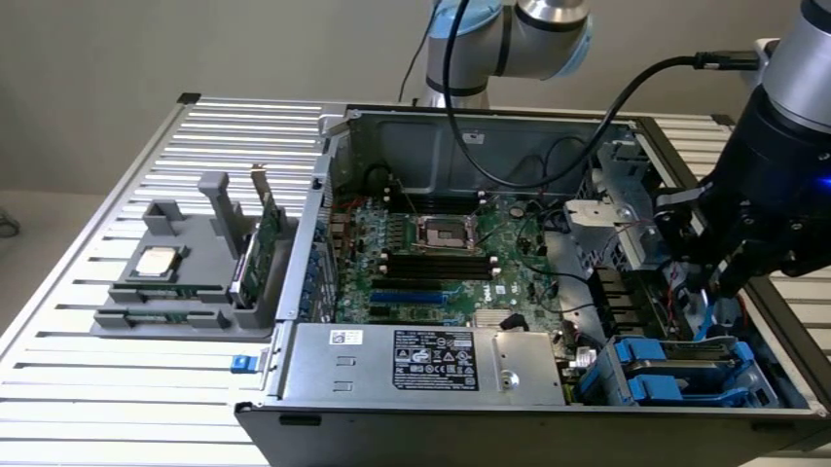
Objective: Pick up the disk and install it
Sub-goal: 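Insert the disk into the insertion slot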
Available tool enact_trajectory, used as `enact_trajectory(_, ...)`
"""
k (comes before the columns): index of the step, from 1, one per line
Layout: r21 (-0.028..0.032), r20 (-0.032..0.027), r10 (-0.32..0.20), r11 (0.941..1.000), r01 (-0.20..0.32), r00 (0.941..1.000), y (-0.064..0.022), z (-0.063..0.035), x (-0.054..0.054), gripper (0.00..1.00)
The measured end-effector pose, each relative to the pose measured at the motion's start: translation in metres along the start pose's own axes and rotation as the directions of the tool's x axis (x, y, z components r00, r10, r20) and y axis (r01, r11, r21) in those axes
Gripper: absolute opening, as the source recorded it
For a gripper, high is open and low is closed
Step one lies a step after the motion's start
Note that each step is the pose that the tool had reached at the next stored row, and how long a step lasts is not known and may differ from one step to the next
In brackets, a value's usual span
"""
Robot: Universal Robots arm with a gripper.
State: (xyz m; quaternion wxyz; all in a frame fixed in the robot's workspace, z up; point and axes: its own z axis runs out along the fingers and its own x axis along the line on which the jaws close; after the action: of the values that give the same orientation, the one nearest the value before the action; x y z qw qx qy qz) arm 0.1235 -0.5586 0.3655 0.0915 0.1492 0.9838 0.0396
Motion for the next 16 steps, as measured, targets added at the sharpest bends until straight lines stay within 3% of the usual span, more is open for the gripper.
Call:
enact_trajectory(8,0.0045,-0.0055,0.013,0.9999,-0.013,0.9999,-0.0077,-0.0015,-0.004,0.31)
enact_trajectory(12,0.0066,-0.0049,0.019,0.9998,-0.019,0.9998,-0.01,-0.0015,-0.004,0.31)
enact_trajectory(14,0.0093,-0.0037,0.022,0.9997,-0.022,0.9998,-0.011,-0.0015,-0.005,0.31)
enact_trajectory(16,0.016,-0.0014,0.024,0.9996,-0.024,0.9997,-0.0118,-0.0011,-0.005,0.31)
